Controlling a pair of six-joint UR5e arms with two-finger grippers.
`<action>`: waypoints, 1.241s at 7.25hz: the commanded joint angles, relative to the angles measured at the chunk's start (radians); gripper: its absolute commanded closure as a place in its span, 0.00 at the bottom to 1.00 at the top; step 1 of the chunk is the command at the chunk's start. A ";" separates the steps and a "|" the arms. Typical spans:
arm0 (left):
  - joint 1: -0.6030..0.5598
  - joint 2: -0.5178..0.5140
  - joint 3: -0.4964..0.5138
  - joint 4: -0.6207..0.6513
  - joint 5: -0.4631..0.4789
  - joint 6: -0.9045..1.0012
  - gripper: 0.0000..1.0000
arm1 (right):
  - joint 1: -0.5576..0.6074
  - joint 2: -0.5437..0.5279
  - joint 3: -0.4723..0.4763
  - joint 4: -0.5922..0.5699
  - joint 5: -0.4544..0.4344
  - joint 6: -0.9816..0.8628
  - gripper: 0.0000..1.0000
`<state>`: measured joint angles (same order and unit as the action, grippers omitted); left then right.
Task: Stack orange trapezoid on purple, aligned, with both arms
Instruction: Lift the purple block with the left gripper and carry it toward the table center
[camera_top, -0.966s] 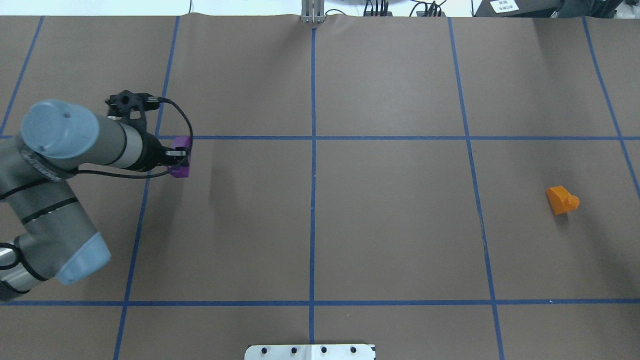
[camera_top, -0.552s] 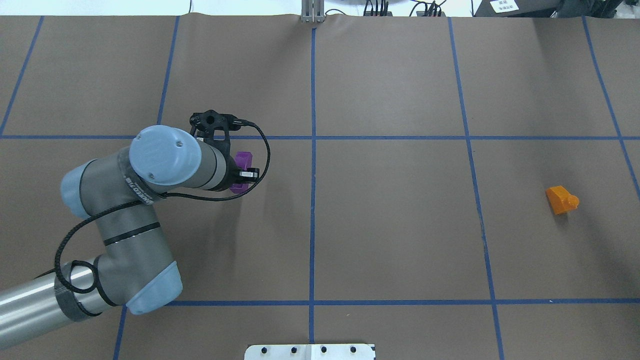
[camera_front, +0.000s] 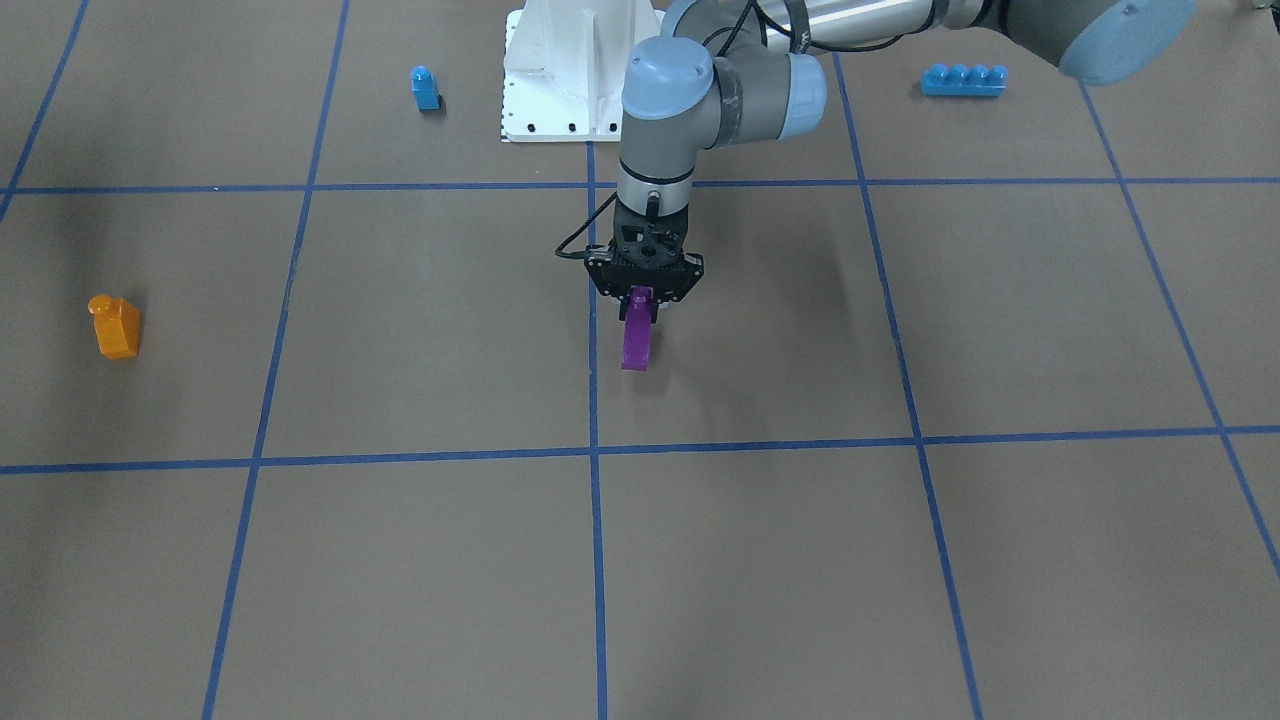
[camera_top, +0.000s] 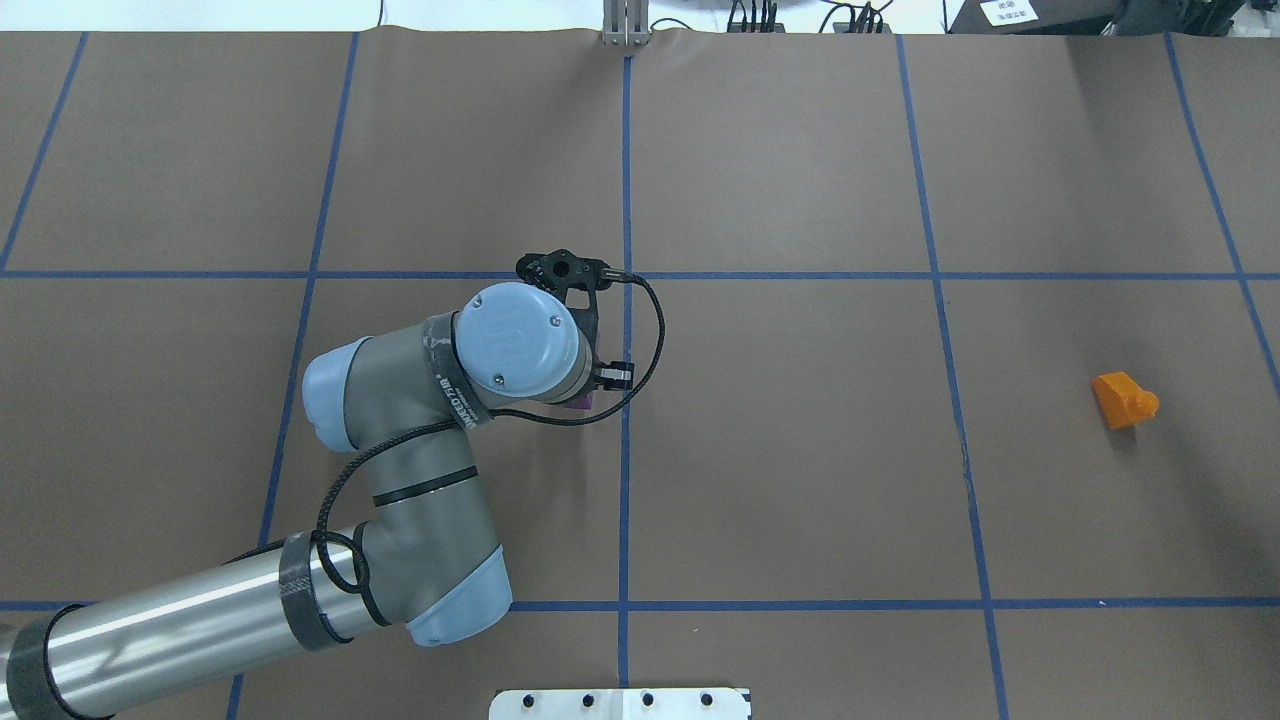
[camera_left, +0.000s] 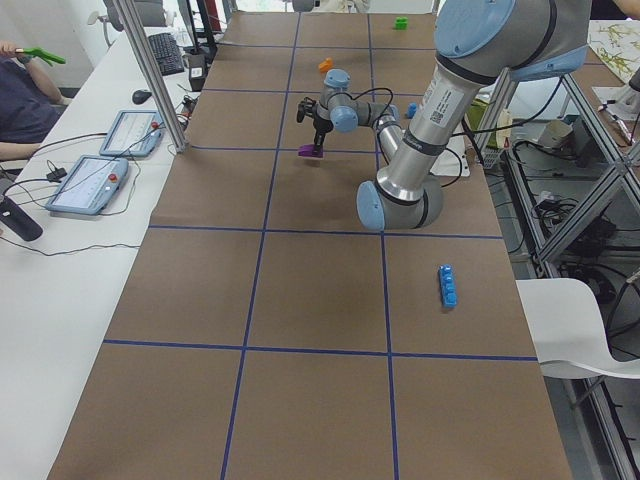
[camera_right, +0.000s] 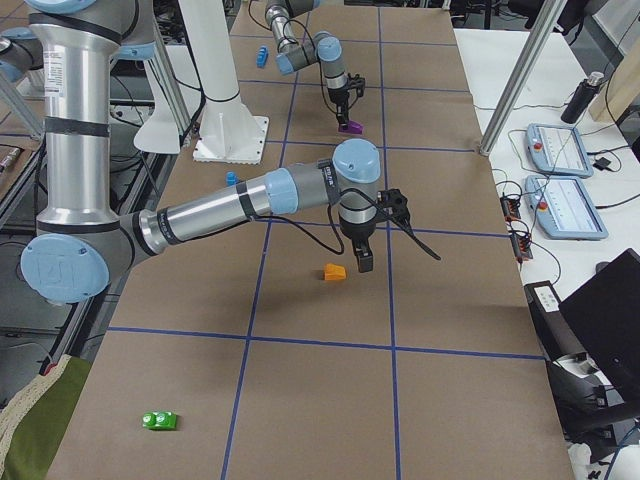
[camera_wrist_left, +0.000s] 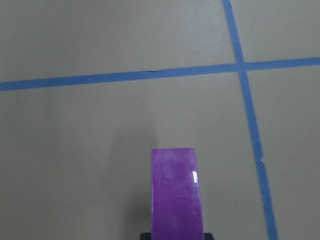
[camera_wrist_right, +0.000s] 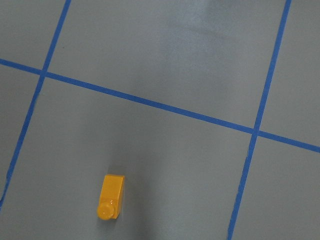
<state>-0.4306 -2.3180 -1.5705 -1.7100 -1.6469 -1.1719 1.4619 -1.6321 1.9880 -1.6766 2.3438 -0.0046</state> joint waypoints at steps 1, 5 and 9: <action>0.041 -0.034 0.021 0.004 0.001 -0.005 1.00 | 0.000 0.000 0.000 0.000 0.000 0.000 0.00; 0.056 -0.034 0.036 0.003 0.001 -0.012 1.00 | 0.000 0.000 -0.003 0.000 0.000 0.001 0.00; 0.058 -0.078 0.087 0.003 -0.001 -0.078 1.00 | 0.000 0.000 -0.005 0.000 0.000 0.001 0.00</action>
<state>-0.3731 -2.3721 -1.5132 -1.7073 -1.6473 -1.2309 1.4619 -1.6321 1.9845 -1.6766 2.3439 -0.0031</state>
